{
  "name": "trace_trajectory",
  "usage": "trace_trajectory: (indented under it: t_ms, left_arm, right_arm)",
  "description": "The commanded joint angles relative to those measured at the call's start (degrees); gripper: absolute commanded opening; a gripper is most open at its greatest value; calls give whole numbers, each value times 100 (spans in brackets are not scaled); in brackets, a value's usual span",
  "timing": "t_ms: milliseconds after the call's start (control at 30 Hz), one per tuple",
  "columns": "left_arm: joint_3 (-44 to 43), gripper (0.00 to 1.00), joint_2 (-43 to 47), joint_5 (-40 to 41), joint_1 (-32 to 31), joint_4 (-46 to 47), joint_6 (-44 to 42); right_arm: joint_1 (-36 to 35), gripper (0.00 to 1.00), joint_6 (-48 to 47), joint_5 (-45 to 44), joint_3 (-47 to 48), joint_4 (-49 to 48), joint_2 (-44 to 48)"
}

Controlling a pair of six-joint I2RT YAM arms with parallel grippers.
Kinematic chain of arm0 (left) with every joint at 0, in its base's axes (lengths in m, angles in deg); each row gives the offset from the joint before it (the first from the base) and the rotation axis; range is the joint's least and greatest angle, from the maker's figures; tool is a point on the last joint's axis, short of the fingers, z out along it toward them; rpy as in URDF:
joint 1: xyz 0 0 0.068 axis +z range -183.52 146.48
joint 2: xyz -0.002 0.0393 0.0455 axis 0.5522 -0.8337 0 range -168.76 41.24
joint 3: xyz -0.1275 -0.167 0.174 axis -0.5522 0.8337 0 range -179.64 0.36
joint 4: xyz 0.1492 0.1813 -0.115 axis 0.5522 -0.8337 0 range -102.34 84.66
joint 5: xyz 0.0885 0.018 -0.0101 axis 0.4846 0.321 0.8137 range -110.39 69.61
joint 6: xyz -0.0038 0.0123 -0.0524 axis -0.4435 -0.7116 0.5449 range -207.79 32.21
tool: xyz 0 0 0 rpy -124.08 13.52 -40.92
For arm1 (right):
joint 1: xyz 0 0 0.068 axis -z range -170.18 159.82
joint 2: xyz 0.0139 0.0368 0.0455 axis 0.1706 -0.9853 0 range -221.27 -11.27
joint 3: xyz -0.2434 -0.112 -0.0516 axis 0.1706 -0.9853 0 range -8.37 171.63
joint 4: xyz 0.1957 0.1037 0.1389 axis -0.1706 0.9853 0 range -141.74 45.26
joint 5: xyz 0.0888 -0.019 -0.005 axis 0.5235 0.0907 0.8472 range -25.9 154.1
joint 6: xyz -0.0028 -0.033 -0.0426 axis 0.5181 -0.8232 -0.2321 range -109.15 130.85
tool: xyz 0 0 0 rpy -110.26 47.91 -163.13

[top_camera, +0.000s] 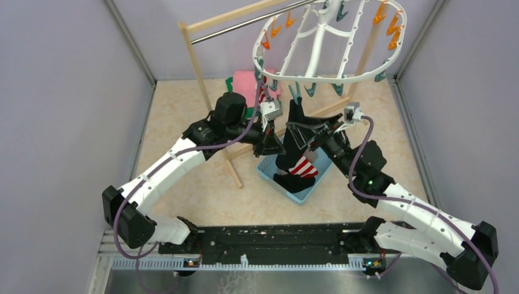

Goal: Remove the socks clipped to the hanger

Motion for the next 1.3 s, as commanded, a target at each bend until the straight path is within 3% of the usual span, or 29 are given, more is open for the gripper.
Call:
trace_trajectory:
  t_ms: [0, 467, 967, 1267]
  left_arm:
    - [-223, 0, -190, 164, -89, 317, -54]
    - [-334, 0, -215, 538, -402, 277, -197]
    - [-285, 0, -124, 528, -411, 320, -130]
    - [-337, 0, -208, 517, -420, 416, -52]
  right_arm:
    - [28, 59, -806, -716, 798, 214, -358]
    - [38, 58, -1422, -1078, 1549, -421, -1353]
    - [438, 51, -1373, -1009, 1751, -969, -1620]
    - [568, 40, -1211, -812, 1798, -1122, -1768]
